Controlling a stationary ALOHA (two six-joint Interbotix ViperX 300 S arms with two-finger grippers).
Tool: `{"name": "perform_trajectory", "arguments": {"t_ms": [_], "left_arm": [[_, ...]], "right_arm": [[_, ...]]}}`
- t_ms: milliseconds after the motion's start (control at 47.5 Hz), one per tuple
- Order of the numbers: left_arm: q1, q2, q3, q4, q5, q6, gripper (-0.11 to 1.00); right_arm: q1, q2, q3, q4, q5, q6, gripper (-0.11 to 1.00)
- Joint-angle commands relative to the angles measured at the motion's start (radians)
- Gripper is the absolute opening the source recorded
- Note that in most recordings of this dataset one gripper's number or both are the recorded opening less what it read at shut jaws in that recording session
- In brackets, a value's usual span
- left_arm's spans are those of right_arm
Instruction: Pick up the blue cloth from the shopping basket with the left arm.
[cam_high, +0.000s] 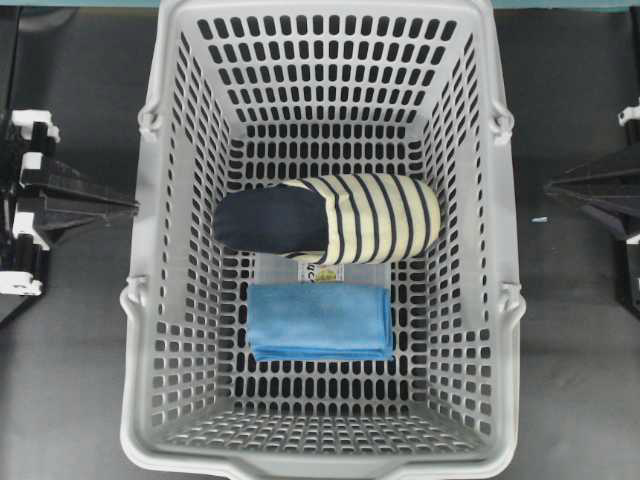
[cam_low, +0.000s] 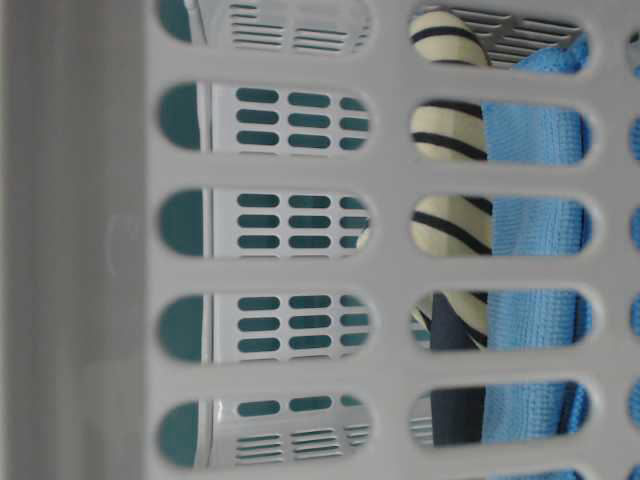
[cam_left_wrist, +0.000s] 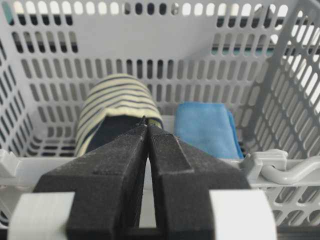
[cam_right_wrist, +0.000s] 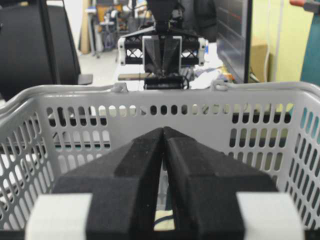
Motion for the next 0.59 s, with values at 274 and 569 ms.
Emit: {"name": "perform_trajectory", "arguments": {"t_ms": [274, 569], "left_arm": [[-0.034, 0.049, -0.311, 0.04, 0.457, -0.127, 0.0], [-0.058, 0.284, -0.584, 0.041, 0.755, -0.121, 0.0]], "right_arm": [[-0.031, 0.0, -0.011, 0.006, 0.072, 0.009, 0.01], [-0.035, -0.003, -0.046, 0.008, 0.244, 0.009, 0.04]]}}
